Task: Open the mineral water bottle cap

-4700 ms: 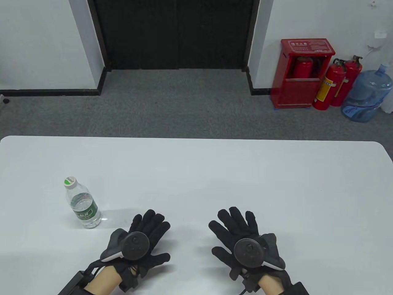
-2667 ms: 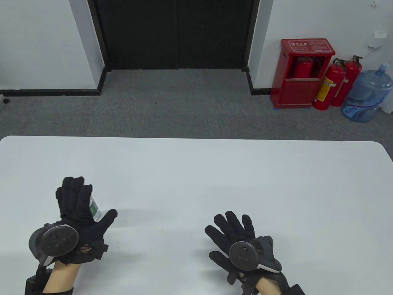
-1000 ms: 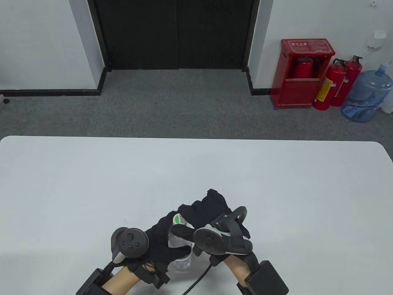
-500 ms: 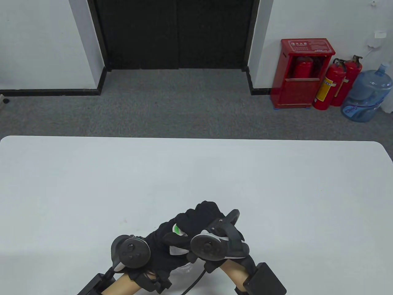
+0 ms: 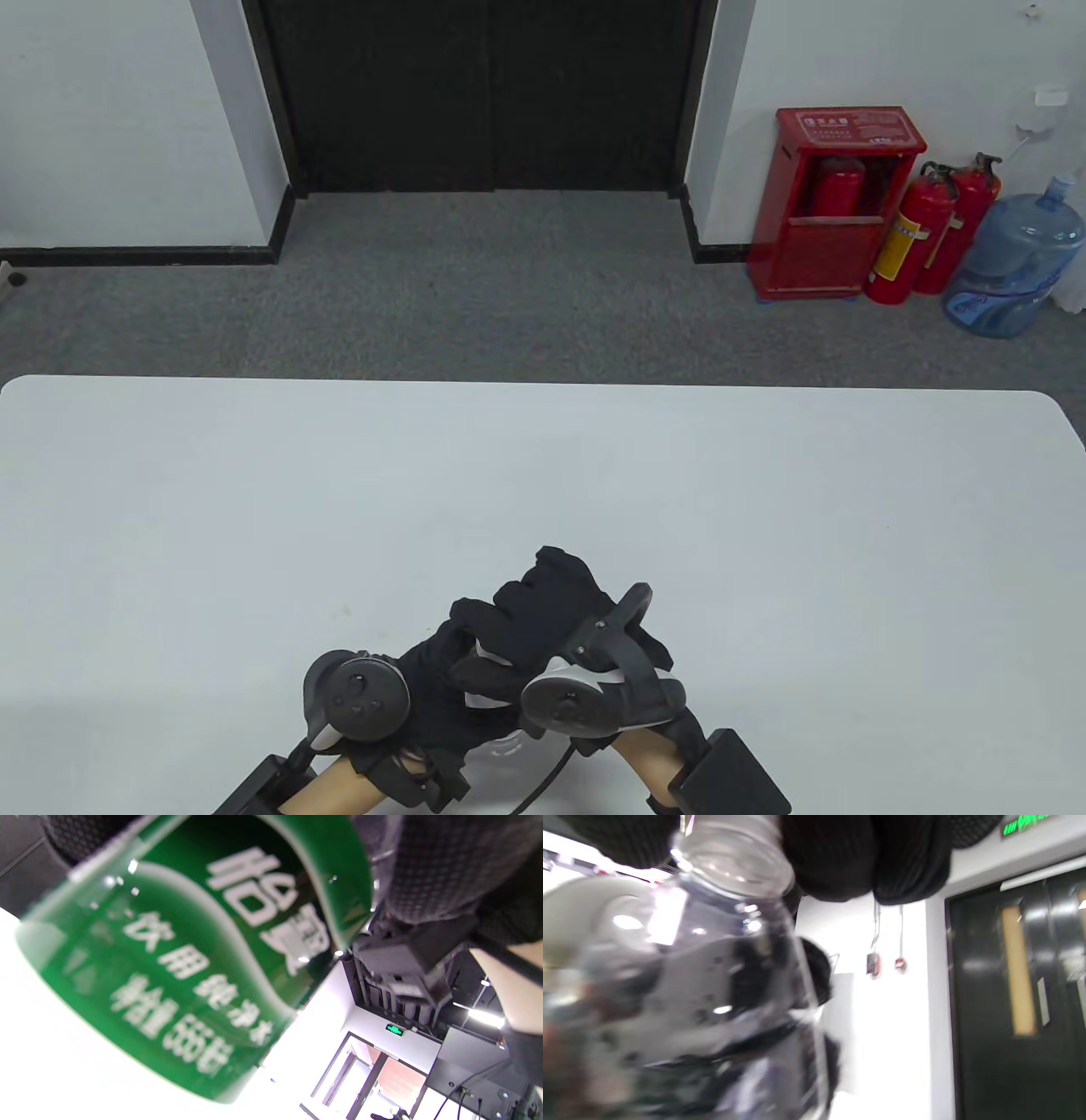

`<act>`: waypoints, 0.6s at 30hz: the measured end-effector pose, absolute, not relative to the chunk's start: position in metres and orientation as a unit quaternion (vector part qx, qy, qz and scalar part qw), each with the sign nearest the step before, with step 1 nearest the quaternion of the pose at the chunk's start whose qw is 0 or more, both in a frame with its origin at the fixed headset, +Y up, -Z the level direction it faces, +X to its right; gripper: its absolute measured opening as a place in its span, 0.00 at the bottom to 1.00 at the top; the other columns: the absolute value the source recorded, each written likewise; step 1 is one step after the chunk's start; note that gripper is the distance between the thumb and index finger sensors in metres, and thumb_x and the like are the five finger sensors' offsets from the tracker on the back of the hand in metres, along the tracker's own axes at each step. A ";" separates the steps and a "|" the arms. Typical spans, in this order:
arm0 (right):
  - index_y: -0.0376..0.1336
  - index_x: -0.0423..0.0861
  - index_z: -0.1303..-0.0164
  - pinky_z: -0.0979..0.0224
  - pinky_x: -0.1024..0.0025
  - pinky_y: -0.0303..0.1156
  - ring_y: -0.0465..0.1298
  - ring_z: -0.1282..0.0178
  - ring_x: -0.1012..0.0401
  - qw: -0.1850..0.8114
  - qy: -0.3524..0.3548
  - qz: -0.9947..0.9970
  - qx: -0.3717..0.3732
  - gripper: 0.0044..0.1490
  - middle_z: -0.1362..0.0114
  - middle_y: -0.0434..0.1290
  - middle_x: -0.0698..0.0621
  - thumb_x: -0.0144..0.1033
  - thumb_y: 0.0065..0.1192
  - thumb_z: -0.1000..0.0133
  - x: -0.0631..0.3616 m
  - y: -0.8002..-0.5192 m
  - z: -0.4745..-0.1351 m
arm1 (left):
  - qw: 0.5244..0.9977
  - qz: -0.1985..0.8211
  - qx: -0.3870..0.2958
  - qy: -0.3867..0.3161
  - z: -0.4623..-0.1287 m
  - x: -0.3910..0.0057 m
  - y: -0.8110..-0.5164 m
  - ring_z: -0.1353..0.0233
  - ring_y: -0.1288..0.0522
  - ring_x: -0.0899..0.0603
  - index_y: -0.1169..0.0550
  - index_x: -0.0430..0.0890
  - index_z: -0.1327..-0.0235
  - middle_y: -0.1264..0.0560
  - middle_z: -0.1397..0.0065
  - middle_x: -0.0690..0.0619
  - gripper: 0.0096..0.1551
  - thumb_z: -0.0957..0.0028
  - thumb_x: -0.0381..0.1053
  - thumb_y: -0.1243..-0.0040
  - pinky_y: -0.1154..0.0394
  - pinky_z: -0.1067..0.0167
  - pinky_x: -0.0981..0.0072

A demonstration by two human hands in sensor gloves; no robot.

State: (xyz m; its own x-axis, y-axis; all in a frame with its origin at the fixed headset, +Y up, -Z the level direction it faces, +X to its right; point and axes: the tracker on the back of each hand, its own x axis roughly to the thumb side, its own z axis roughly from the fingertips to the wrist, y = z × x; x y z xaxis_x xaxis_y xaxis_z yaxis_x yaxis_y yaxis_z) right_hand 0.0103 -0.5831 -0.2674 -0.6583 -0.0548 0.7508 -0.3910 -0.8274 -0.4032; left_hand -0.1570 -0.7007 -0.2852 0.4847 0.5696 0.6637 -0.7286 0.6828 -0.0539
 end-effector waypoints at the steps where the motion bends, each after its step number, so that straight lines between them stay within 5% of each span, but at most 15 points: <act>1: 0.76 0.57 0.50 0.42 0.43 0.68 0.78 0.67 0.51 0.093 -0.276 0.866 0.407 0.34 0.73 0.80 0.53 0.67 0.58 0.57 0.009 -0.582 -0.266 | 0.854 0.380 0.118 -0.334 -0.285 -0.157 -0.701 0.42 0.19 0.36 0.49 0.53 0.32 0.37 0.32 0.48 0.60 0.66 0.71 0.28 0.21 0.46 0.44; 9: 0.67 0.56 0.36 0.33 0.40 0.61 0.77 0.50 0.46 0.125 -0.221 0.859 0.444 0.37 0.56 0.81 0.49 0.60 0.61 0.55 0.012 -0.583 -0.267 | 0.851 0.387 0.118 -0.335 -0.284 -0.156 -0.702 0.42 0.20 0.36 0.49 0.53 0.32 0.38 0.32 0.48 0.60 0.66 0.71 0.28 0.21 0.46 0.44; 15: 0.63 0.54 0.30 0.28 0.37 0.56 0.73 0.33 0.44 0.165 -0.173 0.856 0.459 0.38 0.33 0.76 0.48 0.53 0.58 0.53 0.017 -0.583 -0.271 | 0.849 0.394 0.119 -0.331 -0.286 -0.161 -0.701 0.41 0.20 0.36 0.49 0.53 0.32 0.38 0.31 0.48 0.60 0.66 0.71 0.28 0.21 0.46 0.44; 18: 0.66 0.51 0.32 0.28 0.38 0.55 0.74 0.36 0.44 0.165 -0.192 0.864 0.436 0.44 0.36 0.78 0.48 0.65 0.56 0.55 0.016 -0.585 -0.274 | 0.849 0.396 0.117 -0.331 -0.285 -0.161 -0.701 0.41 0.20 0.36 0.49 0.53 0.32 0.38 0.31 0.48 0.60 0.66 0.71 0.28 0.21 0.46 0.44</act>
State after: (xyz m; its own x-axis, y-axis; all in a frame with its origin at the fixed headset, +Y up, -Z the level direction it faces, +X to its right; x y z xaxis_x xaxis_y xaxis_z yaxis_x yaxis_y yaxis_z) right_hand 0.0158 -0.5855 -0.2736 -0.5658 0.1173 0.8162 -0.4517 -0.8722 -0.1877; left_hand -0.1605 -0.7014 -0.2853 0.4683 0.5937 0.6544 -0.7492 0.6594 -0.0623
